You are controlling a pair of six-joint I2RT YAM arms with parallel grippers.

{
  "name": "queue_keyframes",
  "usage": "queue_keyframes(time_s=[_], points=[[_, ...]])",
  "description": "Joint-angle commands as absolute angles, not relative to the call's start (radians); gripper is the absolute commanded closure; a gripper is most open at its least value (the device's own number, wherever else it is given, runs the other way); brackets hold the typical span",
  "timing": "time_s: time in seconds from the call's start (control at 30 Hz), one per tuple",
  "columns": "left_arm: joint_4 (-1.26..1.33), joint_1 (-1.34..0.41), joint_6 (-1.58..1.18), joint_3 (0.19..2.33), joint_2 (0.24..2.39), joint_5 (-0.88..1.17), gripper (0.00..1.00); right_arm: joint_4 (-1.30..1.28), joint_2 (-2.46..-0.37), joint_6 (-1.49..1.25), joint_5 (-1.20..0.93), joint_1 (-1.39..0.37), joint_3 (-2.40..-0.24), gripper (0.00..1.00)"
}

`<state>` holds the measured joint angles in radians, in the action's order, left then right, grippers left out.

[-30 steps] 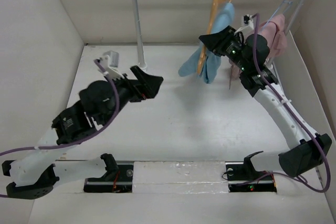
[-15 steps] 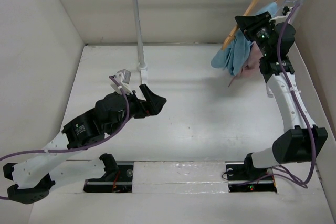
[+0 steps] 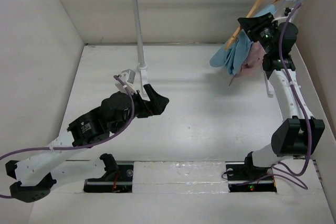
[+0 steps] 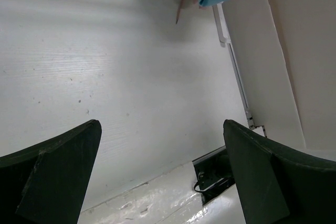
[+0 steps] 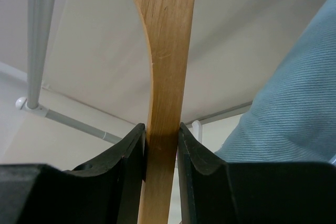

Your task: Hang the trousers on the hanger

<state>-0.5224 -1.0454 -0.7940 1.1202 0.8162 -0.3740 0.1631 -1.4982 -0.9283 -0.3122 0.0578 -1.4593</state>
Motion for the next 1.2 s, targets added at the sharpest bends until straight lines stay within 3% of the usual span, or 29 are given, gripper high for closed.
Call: queue_keyframes(time_s=[0.0, 0.37, 0.47, 0.5, 0.63, 0.7, 0.73, 0.93, 1.03, 1.17], points=[[-0.491, -1.042, -0.793, 1.112, 0.83, -0.385, 0.01, 0.43, -1.442, -0.879, -0.294, 0.08, -1.468, 1.0], [-0.482, -1.042, -0.795, 1.12, 0.896, -0.368, 0.01, 0.414, -1.424, -0.871, -0.342, 0.121, -1.41, 0.95], [-0.471, -1.042, -0.801, 1.114, 0.894, -0.364, 0.01, 0.391, -1.416, -0.851, -0.359, 0.13, -1.407, 0.6], [-0.472, -1.042, -0.804, 1.114, 0.891, -0.365, 0.01, 0.399, -1.407, -0.842, -0.373, 0.14, -1.411, 0.39], [-0.498, -1.042, -0.802, 1.137, 0.897, -0.385, 0.01, 0.362, -1.39, -0.799, -0.419, 0.15, -1.483, 0.11], [-0.523, -1.042, -0.799, 1.172, 0.905, -0.412, 0.01, 0.309, -1.365, -0.761, -0.437, 0.16, -1.538, 0.07], [-0.525, -1.042, -0.786, 1.184, 0.916, -0.419, 0.01, 0.252, -1.355, -0.738, -0.44, 0.16, -1.56, 0.0], [-0.488, -1.042, -0.723, 1.291, 0.937, -0.457, 0.01, -0.046, -1.133, -0.491, -0.384, 0.169, -1.565, 0.0], [-0.456, -1.042, -0.701, 1.31, 0.928, -0.475, 0.01, -0.073, -0.991, -0.413, -0.405, 0.134, -1.363, 0.0], [-0.457, -1.042, -0.71, 1.278, 0.888, -0.502, 0.01, -0.152, -0.636, -0.336, -0.42, 0.045, -1.024, 0.0]])
